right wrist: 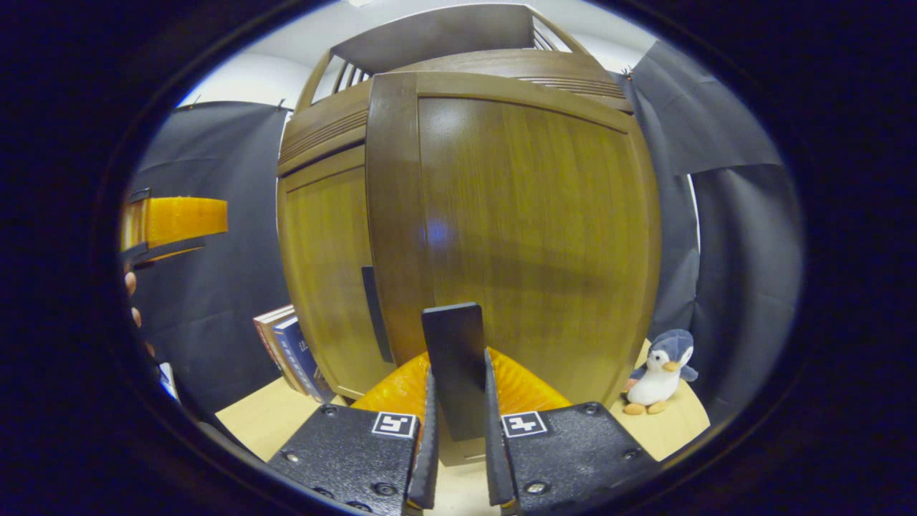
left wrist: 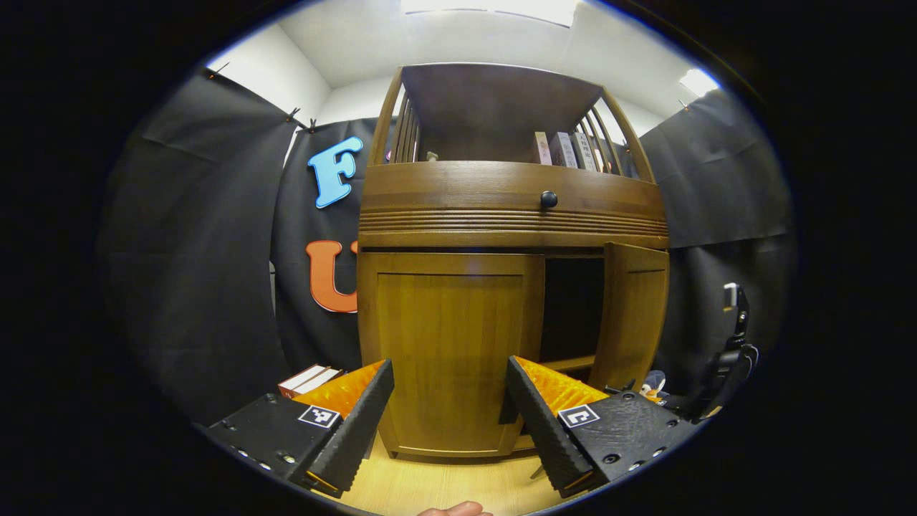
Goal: Open the right door of the double-door shoe cabinet with the right hand, and open the left door with the left hand.
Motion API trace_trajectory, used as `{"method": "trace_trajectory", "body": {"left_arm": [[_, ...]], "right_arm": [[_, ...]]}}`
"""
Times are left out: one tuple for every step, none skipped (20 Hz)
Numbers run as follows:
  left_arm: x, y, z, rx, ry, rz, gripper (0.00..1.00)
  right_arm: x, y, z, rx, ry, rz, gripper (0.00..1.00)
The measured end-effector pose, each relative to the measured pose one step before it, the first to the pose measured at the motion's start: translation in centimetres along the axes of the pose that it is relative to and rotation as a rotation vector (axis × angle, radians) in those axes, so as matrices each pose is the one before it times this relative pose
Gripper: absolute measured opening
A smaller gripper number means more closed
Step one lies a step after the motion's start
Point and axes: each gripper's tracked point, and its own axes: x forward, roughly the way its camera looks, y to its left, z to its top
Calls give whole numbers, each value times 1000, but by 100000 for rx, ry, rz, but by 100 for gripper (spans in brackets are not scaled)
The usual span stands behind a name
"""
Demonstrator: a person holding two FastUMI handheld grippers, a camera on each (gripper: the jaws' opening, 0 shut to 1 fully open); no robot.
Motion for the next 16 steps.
{"method": "trace_trajectory", "body": {"left_arm": [[133,-504,-143,-32,328,-1004,95],[100,-538,-127,176,186,-1365,95],[143,-432,-18,345,-51,-911,95],[231,-380,-105,500,50,-814,95],[170,-407,-77,457,223,-710,95],[100,-446,-163,410,200,-806,95],[182,-428,-43,188,114,-687,95],[348,-598,-282,-152,697,-1346,95],[241,-630,-165,-362,546,-1713,95],[225,-639,-316,-49,1603,-1585,95],[128,-358,-131,389,325,-871,95],[261,-395,23,568,-162,-584,95],[156,-355,-9,562,23,-585,94],[285,-338,-98,478,385,-584,94],[213,-284,-56,343,316,-521,94],[195,-286,-120,224,362,-533,94]], "right_arm": [[-476,-262,-202,-1050,-101,-160,30],[-527,-221,-59,-968,90,-327,30],[-456,-194,-76,-399,146,-238,31],[-291,-73,-38,76,47,-65,30],[-544,-232,-134,356,-105,231,30],[-583,-268,-131,97,-191,376,30],[-574,-361,-77,-353,-348,17,30],[-525,-374,-84,-888,-359,-462,30],[-566,-346,-177,-1119,-266,-711,31],[-550,-360,-112,-1031,-3,-907,31],[-343,-366,-377,-438,179,-836,31],[-360,-308,-194,137,314,-747,31],[-376,-259,-160,363,591,-579,31],[-380,-334,-250,486,1053,-352,31],[-421,-408,-109,1052,81,-263,30],[-411,-308,-36,1144,173,-417,29]]}}
